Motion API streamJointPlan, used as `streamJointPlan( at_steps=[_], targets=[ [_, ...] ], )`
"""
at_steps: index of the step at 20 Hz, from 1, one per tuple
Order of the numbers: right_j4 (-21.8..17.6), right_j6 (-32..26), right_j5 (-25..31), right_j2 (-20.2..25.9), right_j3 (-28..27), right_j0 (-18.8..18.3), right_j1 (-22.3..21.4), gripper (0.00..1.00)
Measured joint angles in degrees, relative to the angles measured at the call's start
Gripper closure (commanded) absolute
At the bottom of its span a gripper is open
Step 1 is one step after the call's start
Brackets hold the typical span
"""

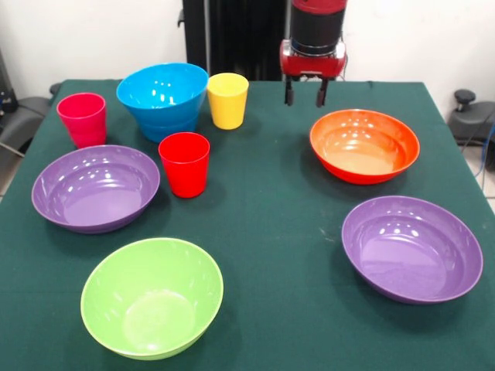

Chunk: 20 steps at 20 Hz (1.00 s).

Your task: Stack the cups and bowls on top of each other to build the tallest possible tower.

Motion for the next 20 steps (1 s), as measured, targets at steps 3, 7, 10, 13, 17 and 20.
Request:
streamJointPlan(
  at_steps=[3, 7, 10, 13, 17, 20],
  targets=[
    [0.9, 0.0, -0.1, -0.2, 0.0, 0.9, 0.1, 0.0],
    [2.3, 0.0, -0.1, -0.5, 0.0, 2.3, -0.2, 0.0],
    [4.2, 0.0, 0.0, -0.9, -0.1, 4.4, -1.3, 0.0],
    [5.8, 0.0, 0.0, -1.4, -0.5, 6.1, -2.3, 0.0],
    [7.4, 0.0, 0.2, -1.6, -1.3, 7.0, -3.1, 0.0],
    [8.4, 0.0, 1.2, -1.7, -2.1, 7.0, -3.7, 0.0]
  ],
)
